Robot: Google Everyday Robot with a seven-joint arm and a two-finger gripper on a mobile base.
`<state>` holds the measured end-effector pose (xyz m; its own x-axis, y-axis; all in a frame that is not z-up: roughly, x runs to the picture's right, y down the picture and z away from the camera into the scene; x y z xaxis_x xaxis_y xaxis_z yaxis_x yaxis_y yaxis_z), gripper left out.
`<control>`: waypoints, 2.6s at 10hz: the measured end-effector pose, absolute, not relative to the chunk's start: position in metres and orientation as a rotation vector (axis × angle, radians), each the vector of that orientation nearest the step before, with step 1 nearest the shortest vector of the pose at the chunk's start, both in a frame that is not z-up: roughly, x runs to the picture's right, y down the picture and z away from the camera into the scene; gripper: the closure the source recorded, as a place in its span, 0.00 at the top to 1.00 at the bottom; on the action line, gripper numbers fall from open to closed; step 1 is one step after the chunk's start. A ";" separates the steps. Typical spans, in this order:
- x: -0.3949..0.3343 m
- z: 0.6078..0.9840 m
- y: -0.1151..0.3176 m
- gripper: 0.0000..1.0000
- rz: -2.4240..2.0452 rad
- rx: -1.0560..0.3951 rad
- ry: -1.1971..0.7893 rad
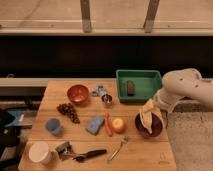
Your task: Place apple in red bowl
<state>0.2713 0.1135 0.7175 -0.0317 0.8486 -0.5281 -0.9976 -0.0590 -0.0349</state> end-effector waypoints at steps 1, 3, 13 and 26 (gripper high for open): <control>0.271 0.718 0.114 0.80 1.574 -0.478 0.398; 0.271 0.718 0.114 0.80 1.574 -0.478 0.398; 0.271 0.717 0.114 0.80 1.574 -0.478 0.398; 0.226 0.722 0.108 0.80 1.436 -0.492 0.384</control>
<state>0.2260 0.1080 0.7220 0.1031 0.8404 -0.5321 -0.9938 0.0647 -0.0903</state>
